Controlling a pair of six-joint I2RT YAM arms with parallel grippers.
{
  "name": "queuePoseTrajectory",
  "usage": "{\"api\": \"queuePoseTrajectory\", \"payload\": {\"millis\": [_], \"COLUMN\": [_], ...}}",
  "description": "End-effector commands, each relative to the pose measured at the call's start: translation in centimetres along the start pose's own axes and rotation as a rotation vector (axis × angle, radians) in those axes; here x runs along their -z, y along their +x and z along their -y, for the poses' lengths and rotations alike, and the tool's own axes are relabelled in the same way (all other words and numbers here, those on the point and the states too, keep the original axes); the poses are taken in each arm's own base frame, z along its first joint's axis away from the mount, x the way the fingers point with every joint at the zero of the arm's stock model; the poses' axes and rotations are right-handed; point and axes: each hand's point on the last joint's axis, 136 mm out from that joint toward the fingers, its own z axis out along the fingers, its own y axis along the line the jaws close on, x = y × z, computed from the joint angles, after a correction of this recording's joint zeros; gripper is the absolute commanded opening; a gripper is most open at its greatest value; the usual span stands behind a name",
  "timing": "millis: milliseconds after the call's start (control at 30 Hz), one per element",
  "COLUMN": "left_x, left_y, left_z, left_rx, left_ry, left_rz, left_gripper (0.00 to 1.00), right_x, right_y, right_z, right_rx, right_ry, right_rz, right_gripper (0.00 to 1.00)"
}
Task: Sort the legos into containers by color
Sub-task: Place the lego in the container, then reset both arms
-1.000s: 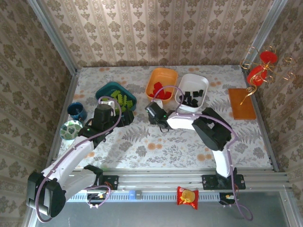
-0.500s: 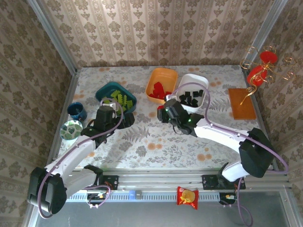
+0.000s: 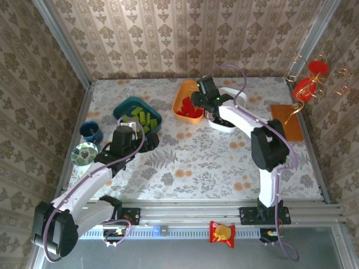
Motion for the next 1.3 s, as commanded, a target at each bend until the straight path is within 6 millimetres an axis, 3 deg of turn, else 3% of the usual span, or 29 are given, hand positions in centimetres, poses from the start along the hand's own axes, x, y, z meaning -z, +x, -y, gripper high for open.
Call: {"api": "queuePoseTrajectory", "payload": {"millis": [0,200,333,400,600,767,867,967,1100,1167,1267], "left_x": [0.3,0.6,0.7,0.8,1.3,2.2,3.0,3.1,2.1,1.2,0.1], "left_y": [0.4,0.3,0.1,-0.1,-1.2,-2.8,-3.8,-3.8,-3.2,-2.9,-3.3], "left_z": [0.1,0.0,0.0,0.1,0.5,0.6,0.4,1.6,1.6,1.1,2.3], "left_rx": [0.017,0.012,0.008,0.005,-0.017,-0.051,-0.078,-0.137,-0.141,-0.15,-0.158], "left_ry": [0.01,0.006,0.002,0.001,-0.001,-0.026,-0.056,-0.028,0.003,0.0,0.049], "left_rz": [-0.006,0.0,0.006,0.008,0.033,0.082,0.133,0.156,0.184,0.204,0.203], "left_gripper": [1.0,1.0,1.0,1.0,1.0,1.0,1.0,1.0,1.0,1.0,1.0], "right_x": [-2.4,-4.8,-4.6,-3.9,1.2,7.2,10.3,12.4,13.7,15.2,16.2], "right_y": [1.0,0.7,0.3,-0.5,-3.3,-3.8,-2.7,-0.7,2.7,3.5,4.8], "right_z": [1.5,2.2,2.3,1.8,0.4,0.3,1.2,2.5,4.8,5.8,6.4], "right_rx": [-0.002,0.0,-0.019,-0.014,0.008,-0.004,-0.022,-0.024,-0.022,-0.041,-0.03], "right_ry": [0.084,0.156,0.153,0.136,0.056,-0.034,-0.067,-0.077,-0.041,-0.03,-0.066], "right_rz": [-0.086,-0.106,-0.099,-0.076,0.037,0.149,0.194,0.212,0.205,0.245,0.286], "right_gripper": [0.25,0.3,0.6,0.65,0.71,0.75,0.81,0.82,0.83,0.99,1.0]}}
